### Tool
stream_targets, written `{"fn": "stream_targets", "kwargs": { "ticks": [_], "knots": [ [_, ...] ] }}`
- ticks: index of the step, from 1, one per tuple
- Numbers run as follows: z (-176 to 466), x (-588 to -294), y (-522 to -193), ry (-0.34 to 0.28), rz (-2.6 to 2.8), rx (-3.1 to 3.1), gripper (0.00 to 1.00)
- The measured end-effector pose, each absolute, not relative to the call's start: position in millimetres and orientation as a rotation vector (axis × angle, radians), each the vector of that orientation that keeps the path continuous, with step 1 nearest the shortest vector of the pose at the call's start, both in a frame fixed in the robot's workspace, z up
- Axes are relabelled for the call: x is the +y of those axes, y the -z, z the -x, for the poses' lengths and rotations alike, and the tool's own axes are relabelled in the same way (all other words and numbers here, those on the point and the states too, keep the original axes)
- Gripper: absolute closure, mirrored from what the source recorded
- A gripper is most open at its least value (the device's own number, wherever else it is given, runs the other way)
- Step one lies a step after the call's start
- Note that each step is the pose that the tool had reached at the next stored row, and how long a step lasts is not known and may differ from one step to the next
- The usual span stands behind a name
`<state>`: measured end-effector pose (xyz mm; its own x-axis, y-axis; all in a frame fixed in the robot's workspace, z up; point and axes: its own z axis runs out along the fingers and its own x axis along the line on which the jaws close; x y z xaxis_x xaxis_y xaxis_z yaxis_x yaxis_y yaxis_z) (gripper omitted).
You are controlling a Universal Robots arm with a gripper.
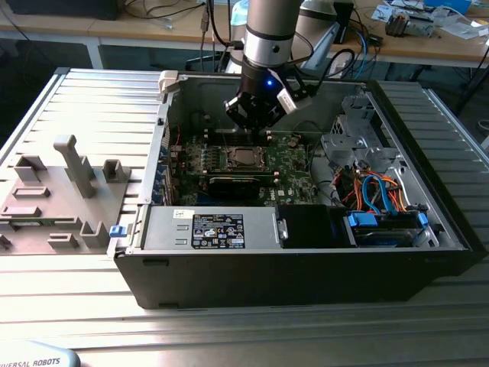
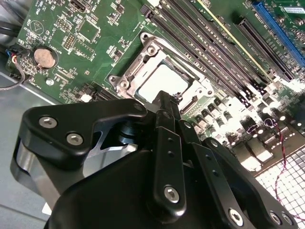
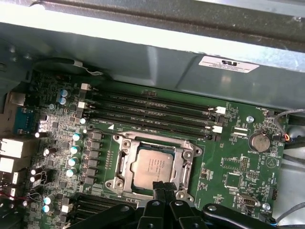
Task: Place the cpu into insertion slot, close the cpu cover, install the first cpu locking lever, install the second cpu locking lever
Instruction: 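Install the first cpu locking lever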
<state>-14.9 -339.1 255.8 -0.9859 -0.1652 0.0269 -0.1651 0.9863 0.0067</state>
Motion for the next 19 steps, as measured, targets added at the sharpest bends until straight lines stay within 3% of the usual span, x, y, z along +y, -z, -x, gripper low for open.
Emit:
{"fn": "stream_targets", "kwargs": {
  "ticks": [19],
  "knots": [
    [21.3,-339.0,-255.6,0.005,-0.258,-3.103,0.89]
  ]
}}
